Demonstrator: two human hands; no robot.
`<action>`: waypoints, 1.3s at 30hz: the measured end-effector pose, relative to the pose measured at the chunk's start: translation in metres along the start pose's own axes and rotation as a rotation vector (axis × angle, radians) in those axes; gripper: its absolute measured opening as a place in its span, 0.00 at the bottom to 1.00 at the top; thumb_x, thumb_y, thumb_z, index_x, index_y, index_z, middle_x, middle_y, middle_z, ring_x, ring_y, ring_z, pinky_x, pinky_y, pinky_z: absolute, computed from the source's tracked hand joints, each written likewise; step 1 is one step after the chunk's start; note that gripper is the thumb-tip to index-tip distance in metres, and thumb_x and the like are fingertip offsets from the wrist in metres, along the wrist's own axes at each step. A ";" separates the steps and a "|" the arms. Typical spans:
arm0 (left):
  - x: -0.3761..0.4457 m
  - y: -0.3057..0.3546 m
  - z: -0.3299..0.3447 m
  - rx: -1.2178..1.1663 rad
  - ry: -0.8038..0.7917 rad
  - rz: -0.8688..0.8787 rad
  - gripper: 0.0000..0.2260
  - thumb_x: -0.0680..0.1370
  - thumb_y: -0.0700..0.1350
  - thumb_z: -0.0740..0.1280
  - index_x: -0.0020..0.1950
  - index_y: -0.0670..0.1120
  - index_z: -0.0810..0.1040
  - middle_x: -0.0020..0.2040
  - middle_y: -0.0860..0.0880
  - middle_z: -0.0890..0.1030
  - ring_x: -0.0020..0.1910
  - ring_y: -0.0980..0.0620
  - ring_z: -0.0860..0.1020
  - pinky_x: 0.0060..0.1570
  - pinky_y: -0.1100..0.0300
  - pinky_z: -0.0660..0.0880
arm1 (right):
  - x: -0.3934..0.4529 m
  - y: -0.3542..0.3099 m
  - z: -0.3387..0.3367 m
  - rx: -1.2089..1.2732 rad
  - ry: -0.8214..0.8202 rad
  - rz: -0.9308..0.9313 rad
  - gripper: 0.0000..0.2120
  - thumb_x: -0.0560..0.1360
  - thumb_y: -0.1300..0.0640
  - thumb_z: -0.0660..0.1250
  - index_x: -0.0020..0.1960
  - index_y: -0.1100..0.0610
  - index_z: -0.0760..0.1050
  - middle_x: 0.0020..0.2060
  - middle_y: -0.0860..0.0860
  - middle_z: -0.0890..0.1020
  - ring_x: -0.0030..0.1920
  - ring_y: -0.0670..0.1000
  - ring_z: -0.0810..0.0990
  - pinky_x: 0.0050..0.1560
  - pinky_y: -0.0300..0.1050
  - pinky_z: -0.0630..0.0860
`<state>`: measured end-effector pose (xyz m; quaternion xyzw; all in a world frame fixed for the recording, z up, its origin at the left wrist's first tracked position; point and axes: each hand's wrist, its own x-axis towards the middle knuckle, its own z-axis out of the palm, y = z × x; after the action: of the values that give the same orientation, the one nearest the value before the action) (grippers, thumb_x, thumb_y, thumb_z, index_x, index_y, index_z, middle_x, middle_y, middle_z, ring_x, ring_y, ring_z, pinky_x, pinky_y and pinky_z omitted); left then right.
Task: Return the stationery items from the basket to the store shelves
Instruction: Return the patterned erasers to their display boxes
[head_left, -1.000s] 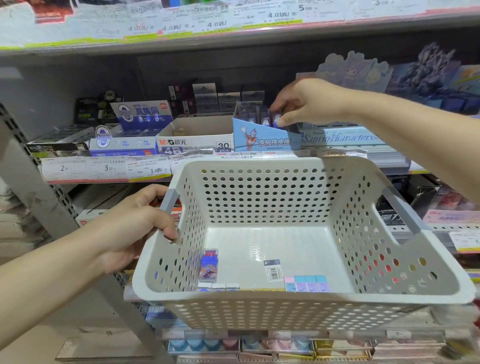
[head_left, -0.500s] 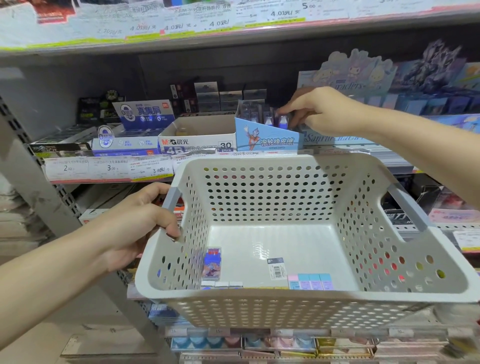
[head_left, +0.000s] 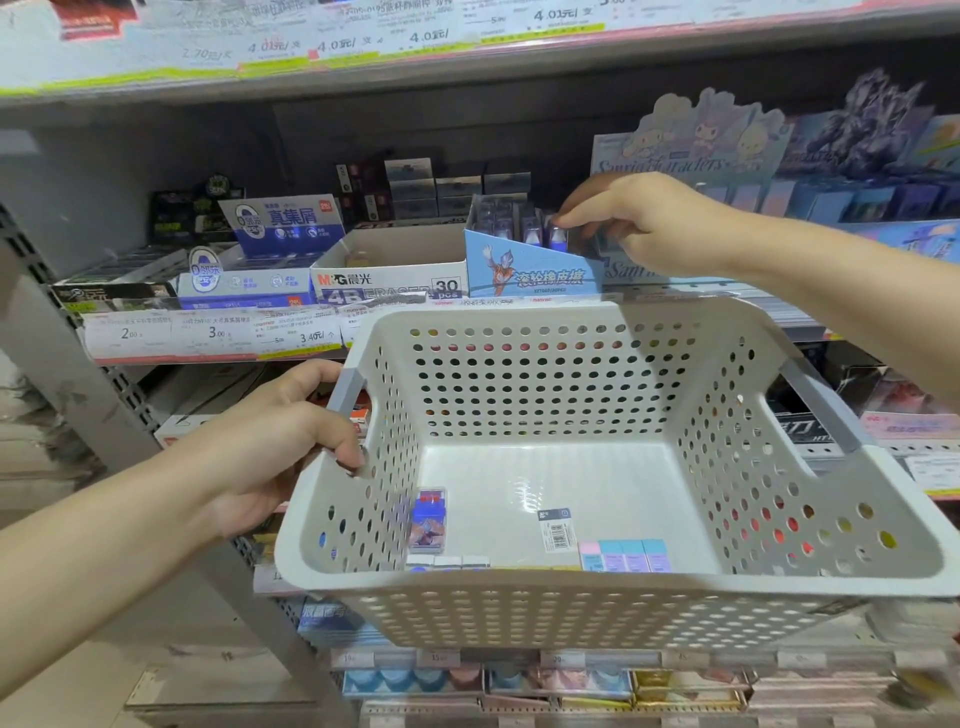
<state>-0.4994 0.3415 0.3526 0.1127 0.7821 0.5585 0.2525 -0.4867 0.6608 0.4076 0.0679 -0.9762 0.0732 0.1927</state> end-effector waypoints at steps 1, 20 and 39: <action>0.000 0.000 0.001 0.001 0.003 0.002 0.26 0.54 0.32 0.64 0.49 0.50 0.76 0.31 0.43 0.81 0.29 0.45 0.80 0.35 0.51 0.79 | 0.000 0.001 0.000 -0.015 -0.005 -0.008 0.30 0.72 0.77 0.54 0.68 0.54 0.72 0.67 0.54 0.73 0.68 0.57 0.69 0.66 0.48 0.69; -0.001 0.004 0.005 -0.018 0.054 -0.021 0.25 0.54 0.31 0.64 0.49 0.48 0.75 0.35 0.39 0.79 0.37 0.41 0.77 0.42 0.48 0.76 | -0.003 -0.042 0.004 0.068 0.367 -0.291 0.14 0.66 0.66 0.56 0.43 0.60 0.79 0.42 0.52 0.77 0.43 0.51 0.76 0.43 0.46 0.73; -0.001 0.007 0.015 -0.028 0.044 0.000 0.22 0.67 0.24 0.60 0.49 0.49 0.74 0.34 0.41 0.77 0.32 0.44 0.75 0.31 0.57 0.75 | -0.017 -0.127 0.153 -0.080 -0.815 -0.105 0.20 0.73 0.43 0.67 0.34 0.59 0.69 0.34 0.54 0.75 0.34 0.55 0.74 0.27 0.39 0.64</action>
<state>-0.4915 0.3560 0.3557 0.0970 0.7794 0.5718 0.2369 -0.5068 0.5119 0.2760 0.1337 -0.9698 -0.0077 -0.2039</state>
